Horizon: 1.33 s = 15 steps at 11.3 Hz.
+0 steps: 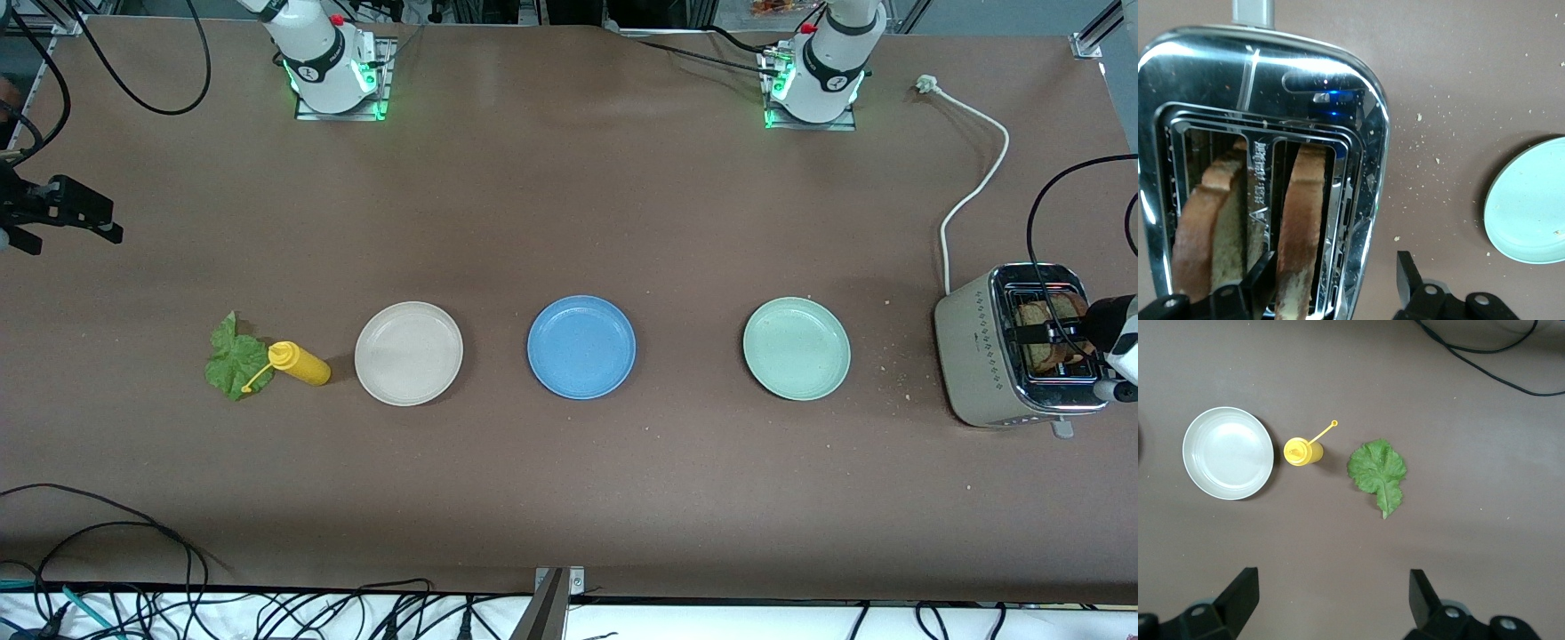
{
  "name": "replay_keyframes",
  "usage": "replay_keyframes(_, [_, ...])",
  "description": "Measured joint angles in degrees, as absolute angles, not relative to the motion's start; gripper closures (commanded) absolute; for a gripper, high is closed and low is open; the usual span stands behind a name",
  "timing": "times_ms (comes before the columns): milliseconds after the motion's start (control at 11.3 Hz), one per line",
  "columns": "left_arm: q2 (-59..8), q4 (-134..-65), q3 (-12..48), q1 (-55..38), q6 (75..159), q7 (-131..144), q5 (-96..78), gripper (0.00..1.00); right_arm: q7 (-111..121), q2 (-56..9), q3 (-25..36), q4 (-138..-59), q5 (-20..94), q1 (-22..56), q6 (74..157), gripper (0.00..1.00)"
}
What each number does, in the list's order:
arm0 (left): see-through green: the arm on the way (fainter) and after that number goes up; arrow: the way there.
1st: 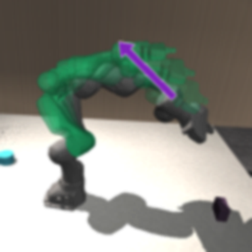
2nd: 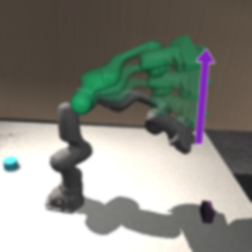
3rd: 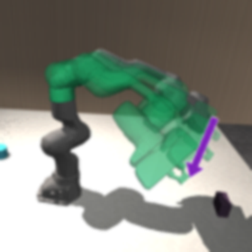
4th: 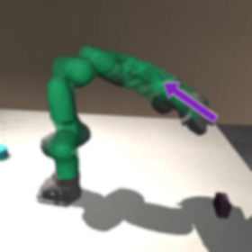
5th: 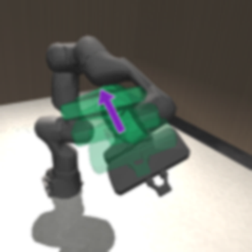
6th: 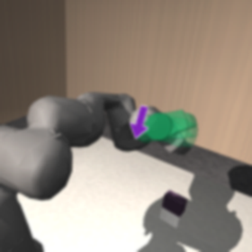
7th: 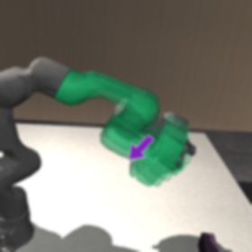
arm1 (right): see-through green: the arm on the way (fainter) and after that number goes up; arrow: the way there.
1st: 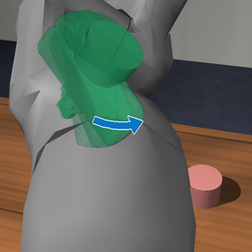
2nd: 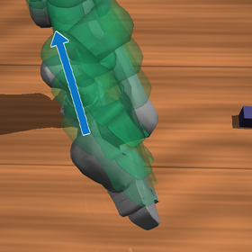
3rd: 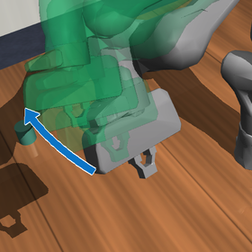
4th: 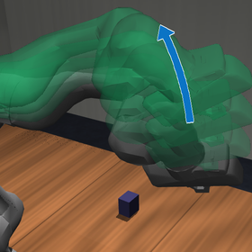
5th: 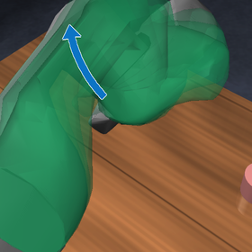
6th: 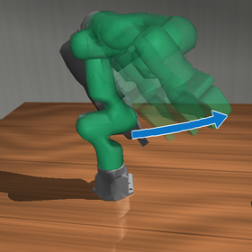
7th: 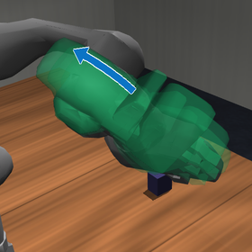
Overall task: Make sandwich in blue plate with both arms
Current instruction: 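Reach the left gripper down into the toaster and grasp a bread slice, then lift the bread slice out and carry it to the blue plate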
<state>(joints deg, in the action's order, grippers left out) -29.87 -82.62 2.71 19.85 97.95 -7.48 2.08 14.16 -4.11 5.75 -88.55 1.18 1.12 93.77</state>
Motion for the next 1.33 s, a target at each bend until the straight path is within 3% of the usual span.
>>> replay_keyframes(89, [-29.87,-82.62,2.84,19.85,97.61,-7.02,2.08,0.43,14.16,-4.11,5.75,-88.55,1.18,1.12,93.77,0.00])
replay_keyframes(267, [-29.87,-82.62,2.81,19.88,97.51,-6.86,2.08,0.91,14.16,-4.11,5.75,-88.55,1.18,1.12,93.77,0.00])
replay_keyframes(355, [-29.87,-82.62,2.70,20.00,97.49,-6.86,2.09,1.00,14.16,-4.11,5.75,-88.55,1.18,1.12,93.77,0.00])
replay_keyframes(1333, [-28.03,-81.91,3.21,21.20,96.63,-6.94,2.54,1.00,14.16,-4.11,5.74,-88.55,1.18,1.12,93.81,0.00])
